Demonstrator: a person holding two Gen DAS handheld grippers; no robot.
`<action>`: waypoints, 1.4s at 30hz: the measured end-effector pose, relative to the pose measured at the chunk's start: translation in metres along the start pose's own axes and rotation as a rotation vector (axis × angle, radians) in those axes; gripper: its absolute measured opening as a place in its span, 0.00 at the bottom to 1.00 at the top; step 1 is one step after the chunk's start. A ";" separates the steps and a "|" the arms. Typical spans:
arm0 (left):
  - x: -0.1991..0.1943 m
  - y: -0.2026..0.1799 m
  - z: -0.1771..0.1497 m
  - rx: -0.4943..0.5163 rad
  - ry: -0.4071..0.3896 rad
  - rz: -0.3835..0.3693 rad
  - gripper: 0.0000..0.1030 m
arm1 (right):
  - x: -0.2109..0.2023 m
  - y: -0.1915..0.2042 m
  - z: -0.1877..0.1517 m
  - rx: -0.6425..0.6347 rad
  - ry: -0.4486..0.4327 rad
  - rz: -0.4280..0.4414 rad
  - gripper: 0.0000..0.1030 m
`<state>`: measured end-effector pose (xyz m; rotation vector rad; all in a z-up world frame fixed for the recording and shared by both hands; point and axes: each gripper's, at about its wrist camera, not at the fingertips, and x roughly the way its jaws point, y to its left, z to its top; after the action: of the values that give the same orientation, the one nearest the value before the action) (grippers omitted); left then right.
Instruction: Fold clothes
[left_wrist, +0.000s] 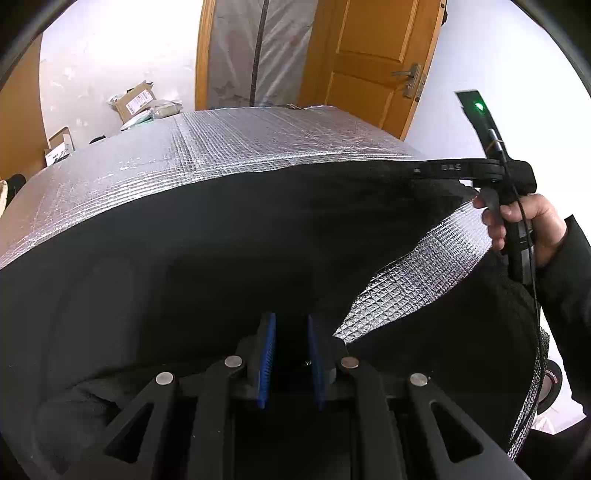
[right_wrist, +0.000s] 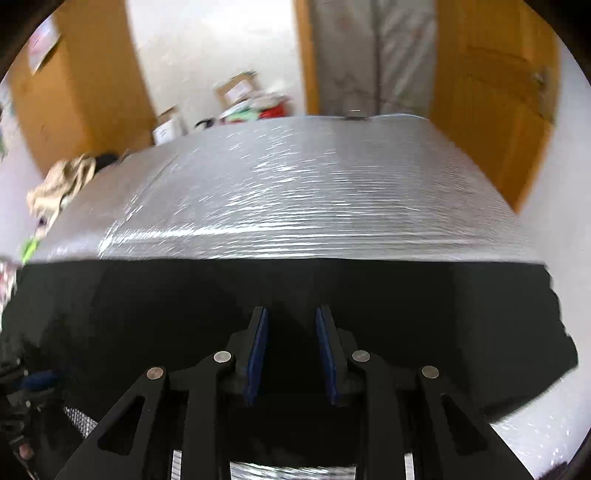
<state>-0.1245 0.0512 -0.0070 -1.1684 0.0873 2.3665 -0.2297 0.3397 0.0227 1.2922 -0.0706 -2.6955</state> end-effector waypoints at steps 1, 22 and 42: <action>-0.001 0.001 -0.001 0.000 0.000 0.000 0.18 | -0.002 -0.013 -0.002 0.020 0.003 -0.028 0.27; -0.002 0.002 0.001 0.004 0.003 -0.010 0.18 | -0.006 -0.069 0.006 0.074 0.008 -0.134 0.28; -0.014 0.000 0.000 0.028 -0.021 0.017 0.18 | -0.031 -0.100 -0.041 0.092 0.001 -0.089 0.28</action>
<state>-0.1176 0.0452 0.0036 -1.1340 0.1234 2.3839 -0.1902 0.4445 0.0096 1.3535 -0.1426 -2.7963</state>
